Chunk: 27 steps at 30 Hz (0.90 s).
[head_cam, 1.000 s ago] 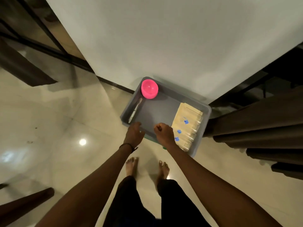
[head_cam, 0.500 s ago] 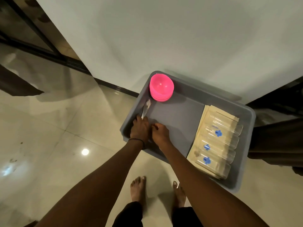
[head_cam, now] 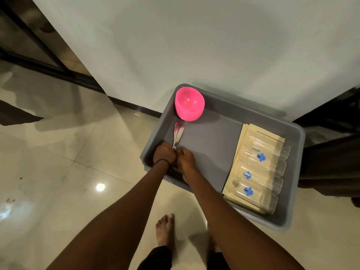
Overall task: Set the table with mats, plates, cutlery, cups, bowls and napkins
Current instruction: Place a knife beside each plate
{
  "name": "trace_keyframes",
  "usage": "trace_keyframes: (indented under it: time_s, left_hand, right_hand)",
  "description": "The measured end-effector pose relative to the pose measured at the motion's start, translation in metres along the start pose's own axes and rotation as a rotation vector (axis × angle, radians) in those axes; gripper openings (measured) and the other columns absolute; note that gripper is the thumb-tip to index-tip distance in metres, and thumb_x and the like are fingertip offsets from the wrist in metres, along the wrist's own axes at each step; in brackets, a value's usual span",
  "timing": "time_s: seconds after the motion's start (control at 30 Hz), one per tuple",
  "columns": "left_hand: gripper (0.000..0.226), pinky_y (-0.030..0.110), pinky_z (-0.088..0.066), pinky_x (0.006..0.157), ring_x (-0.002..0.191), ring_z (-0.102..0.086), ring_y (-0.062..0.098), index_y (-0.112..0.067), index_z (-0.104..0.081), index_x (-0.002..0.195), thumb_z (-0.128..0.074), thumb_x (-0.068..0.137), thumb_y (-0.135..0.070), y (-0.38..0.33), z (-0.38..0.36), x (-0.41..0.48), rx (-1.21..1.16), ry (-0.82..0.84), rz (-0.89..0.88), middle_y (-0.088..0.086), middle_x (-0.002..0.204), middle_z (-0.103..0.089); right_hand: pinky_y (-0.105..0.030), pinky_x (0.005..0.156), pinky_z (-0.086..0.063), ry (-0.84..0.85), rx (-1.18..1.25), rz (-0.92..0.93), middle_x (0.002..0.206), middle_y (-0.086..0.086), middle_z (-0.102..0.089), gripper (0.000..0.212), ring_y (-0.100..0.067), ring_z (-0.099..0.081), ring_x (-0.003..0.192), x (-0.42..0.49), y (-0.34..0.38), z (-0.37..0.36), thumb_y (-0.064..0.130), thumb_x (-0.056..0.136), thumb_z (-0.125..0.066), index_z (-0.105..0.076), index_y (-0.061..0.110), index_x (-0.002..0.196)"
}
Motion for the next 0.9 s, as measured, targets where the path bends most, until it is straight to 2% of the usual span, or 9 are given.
trace_keyframes:
  time_s: [0.1, 0.3, 0.43, 0.53, 0.63, 0.7, 0.77, 0.83, 0.9]
  left_hand:
    - [0.039, 0.038, -0.046, 0.095, 0.114, -0.06, 0.036, 0.006, -0.054, 0.119, -0.056, 0.096, -0.025, -0.001, 0.0, 0.003, 0.009, 0.07, -0.002, 0.024, 0.119, -0.063]
    - [0.033, 0.035, -0.049, 0.091, 0.106, -0.064, 0.036, 0.005, -0.062, 0.114, -0.061, 0.093, -0.02, 0.0, 0.004, 0.004, -0.059, 0.098, -0.011, 0.022, 0.112, -0.068]
    - [0.022, 0.041, -0.054, 0.091, 0.099, -0.067, 0.035, -0.004, -0.072, 0.108, -0.06, 0.093, -0.015, -0.002, 0.013, -0.015, -0.167, 0.1, -0.04, 0.018, 0.104, -0.072]
    - [0.023, 0.043, -0.055, 0.092, 0.098, -0.067, 0.034, -0.004, -0.073, 0.106, -0.052, 0.095, -0.008, -0.018, 0.022, -0.057, -0.278, 0.098, -0.03, 0.019, 0.104, -0.071]
    - [0.02, 0.038, -0.057, 0.086, 0.088, -0.069, 0.028, -0.004, -0.074, 0.099, -0.056, 0.091, -0.003, -0.044, 0.042, -0.114, -0.334, 0.129, -0.09, 0.015, 0.095, -0.073]
    - [0.016, 0.037, -0.058, 0.08, 0.08, -0.069, 0.027, -0.004, -0.074, 0.089, -0.06, 0.082, -0.006, -0.06, 0.054, -0.154, -0.346, 0.206, -0.134, 0.014, 0.088, -0.073]
    - [0.016, 0.046, -0.059, 0.078, 0.081, -0.07, 0.033, -0.009, -0.069, 0.077, -0.058, 0.07, -0.018, -0.072, 0.063, -0.193, -0.318, 0.294, -0.155, 0.018, 0.085, -0.072]
    - [0.017, 0.049, -0.057, 0.083, 0.09, -0.069, 0.034, -0.018, -0.066, 0.08, -0.058, 0.067, -0.025, -0.085, 0.068, -0.232, -0.337, 0.407, -0.124, 0.017, 0.093, -0.071]
    - [0.016, 0.046, -0.056, 0.088, 0.09, -0.066, 0.029, -0.025, -0.061, 0.082, -0.057, 0.067, -0.029, -0.115, 0.087, -0.279, -0.34, 0.505, -0.182, 0.01, 0.093, -0.067]
  right_hand:
    - [-0.041, 0.078, -0.059, 0.009, 0.122, -0.049, 0.1, -0.013, -0.067, 0.022, -0.029, -0.064, 0.091, -0.002, 0.002, 0.003, 0.014, 0.098, -0.048, -0.062, 0.018, 0.082]
    - [-0.047, 0.092, -0.054, -0.012, 0.086, 0.055, 0.1, -0.005, -0.066, 0.011, -0.028, -0.064, 0.096, -0.008, -0.003, 0.0, 0.019, 0.096, -0.052, -0.062, 0.023, 0.096]
    - [-0.036, 0.089, -0.056, -0.088, 0.154, -0.007, 0.102, -0.007, -0.07, 0.01, -0.025, -0.065, 0.091, -0.022, 0.007, 0.005, 0.015, 0.094, -0.059, -0.068, 0.016, 0.099]
    - [-0.036, 0.09, -0.057, -0.117, 0.136, -0.026, 0.101, -0.005, -0.069, 0.025, -0.025, -0.066, 0.094, -0.046, 0.017, 0.025, 0.024, 0.092, -0.066, -0.07, 0.012, 0.113]
    - [-0.041, 0.091, -0.058, -0.132, 0.141, -0.044, 0.094, -0.002, -0.07, 0.016, -0.027, -0.069, 0.092, -0.095, 0.033, 0.059, 0.025, 0.091, -0.068, -0.074, 0.016, 0.103]
    - [-0.045, 0.082, -0.061, -0.128, 0.137, -0.043, 0.088, -0.004, -0.074, 0.007, -0.028, -0.071, 0.084, -0.132, 0.039, 0.086, 0.024, 0.088, -0.069, -0.075, 0.02, 0.088]
    - [-0.05, 0.072, -0.062, -0.141, 0.126, -0.06, 0.077, -0.006, -0.074, 0.008, -0.029, -0.072, 0.074, -0.172, 0.038, 0.118, 0.026, 0.079, -0.071, -0.075, 0.02, 0.077]
    - [-0.053, 0.067, -0.061, -0.134, 0.16, -0.081, 0.07, -0.009, -0.071, 0.007, -0.029, -0.069, 0.064, -0.218, 0.038, 0.146, 0.018, 0.08, -0.07, -0.073, 0.016, 0.075]
    - [-0.049, 0.066, -0.061, -0.153, 0.267, -0.094, 0.073, -0.012, -0.068, 0.012, -0.029, -0.066, 0.064, -0.27, 0.046, 0.18, 0.009, 0.088, -0.066, -0.07, 0.013, 0.077]
Point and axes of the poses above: each hand's wrist, its own x-axis towards the middle knuckle, its own z-axis out of the back of the hand, y = z × x, the point moved 2 cm from there along x, towards the middle knuckle
